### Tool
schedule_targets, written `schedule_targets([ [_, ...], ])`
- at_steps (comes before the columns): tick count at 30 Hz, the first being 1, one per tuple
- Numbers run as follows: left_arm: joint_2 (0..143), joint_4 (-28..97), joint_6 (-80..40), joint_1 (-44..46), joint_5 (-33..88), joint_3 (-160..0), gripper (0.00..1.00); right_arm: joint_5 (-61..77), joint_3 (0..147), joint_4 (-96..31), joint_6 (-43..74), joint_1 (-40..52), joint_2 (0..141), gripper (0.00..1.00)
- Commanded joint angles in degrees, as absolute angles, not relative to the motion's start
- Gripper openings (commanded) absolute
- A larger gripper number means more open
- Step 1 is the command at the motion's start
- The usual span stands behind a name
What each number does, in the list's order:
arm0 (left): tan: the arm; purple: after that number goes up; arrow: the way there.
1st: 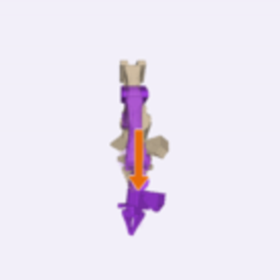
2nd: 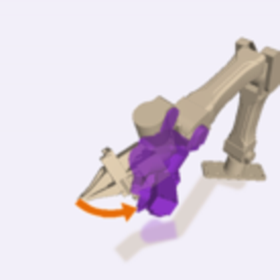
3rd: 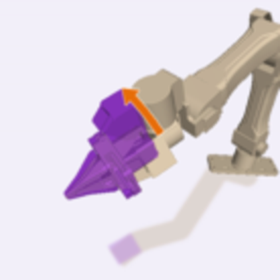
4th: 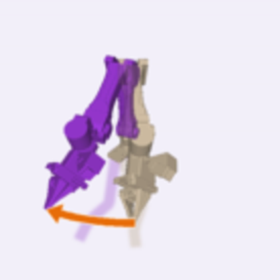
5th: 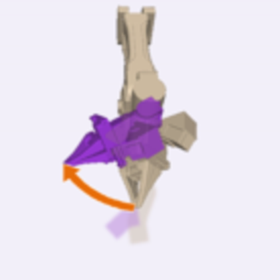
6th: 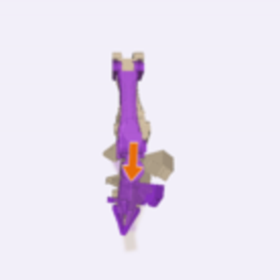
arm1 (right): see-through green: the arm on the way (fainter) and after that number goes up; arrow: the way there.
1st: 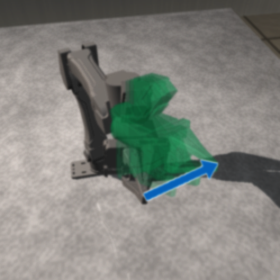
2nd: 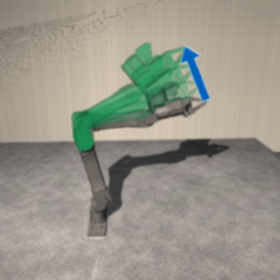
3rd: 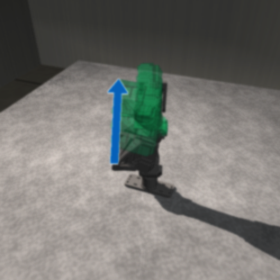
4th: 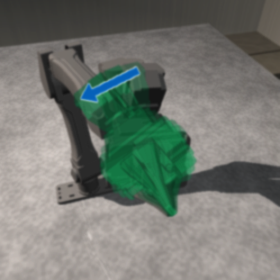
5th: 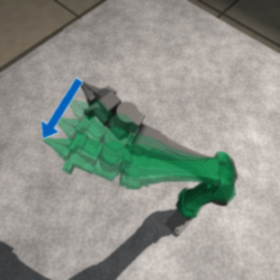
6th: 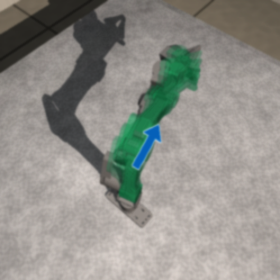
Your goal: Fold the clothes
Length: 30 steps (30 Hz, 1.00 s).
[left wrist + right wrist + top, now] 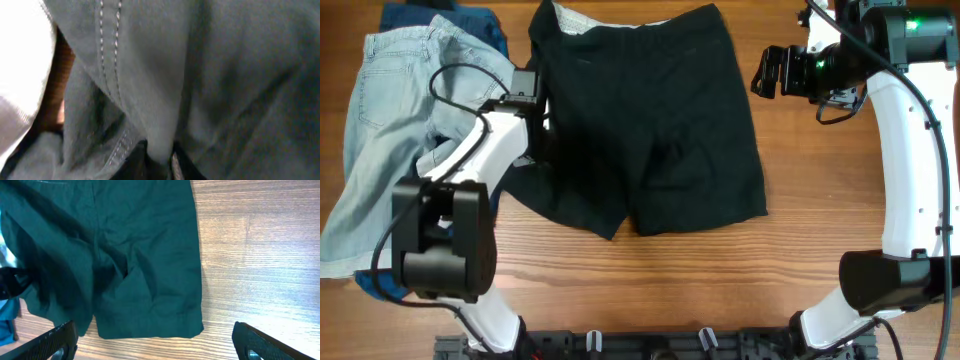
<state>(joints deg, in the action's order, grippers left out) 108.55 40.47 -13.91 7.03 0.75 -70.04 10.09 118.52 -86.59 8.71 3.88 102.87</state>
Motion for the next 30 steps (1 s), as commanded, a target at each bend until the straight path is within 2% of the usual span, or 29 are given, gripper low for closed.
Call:
schedule_targets([
  [1, 110.76, 39.44, -13.91, 6.92, -0.12, -70.83, 0.04, 10.57, 118.41, -86.98, 7.62, 4.08, 102.76, 1.00],
  [5, 109.71, 42.33, -13.96, 6.46, -9.26, -71.53, 0.04, 10.57, 118.41, -87.00, 7.51, 4.08, 102.76, 0.99],
  [7, 108.03, 45.74, -17.91, 5.19, -12.16, -73.34, 0.04, 10.57, 118.41, -86.83, 7.53, 4.08, 102.76, 1.00],
  [10, 104.79, 49.91, -21.63, 2.20, -12.21, -76.73, 0.04, 10.55, 118.41, -86.80, 7.46, 4.08, 102.76, 0.99],
  [19, 102.02, 51.72, -21.71, -0.75, -9.43, -77.32, 0.05, 10.57, 118.41, -86.63, 7.49, 4.08, 102.80, 1.00],
  [20, 102.02, 52.14, -21.69, -0.75, -9.23, -77.32, 0.20, 10.57, 118.41, -86.65, 7.46, 4.08, 102.80, 1.00],
  [21, 102.02, 52.64, -21.67, -0.75, -8.97, -77.32, 0.50, 10.57, 118.41, -86.65, 7.49, 4.08, 102.80, 1.00],
  [23, 102.00, 53.32, -21.67, -0.75, -8.56, -77.32, 0.79, 10.57, 118.41, -86.65, 7.46, 4.08, 102.91, 0.99],
  [25, 101.86, 53.49, -21.69, -0.75, -7.40, -77.38, 0.89, 10.57, 118.41, -86.56, 6.81, 4.08, 103.39, 0.99],
  [27, 100.86, 53.49, -21.69, -0.75, -3.55, -78.19, 0.93, 10.57, 118.41, -86.43, 5.93, 4.08, 104.47, 1.00],
  [30, 98.13, 53.36, -21.67, -0.16, 2.68, -79.92, 0.93, 10.33, 118.41, -83.81, 4.34, 4.08, 105.97, 0.99],
])
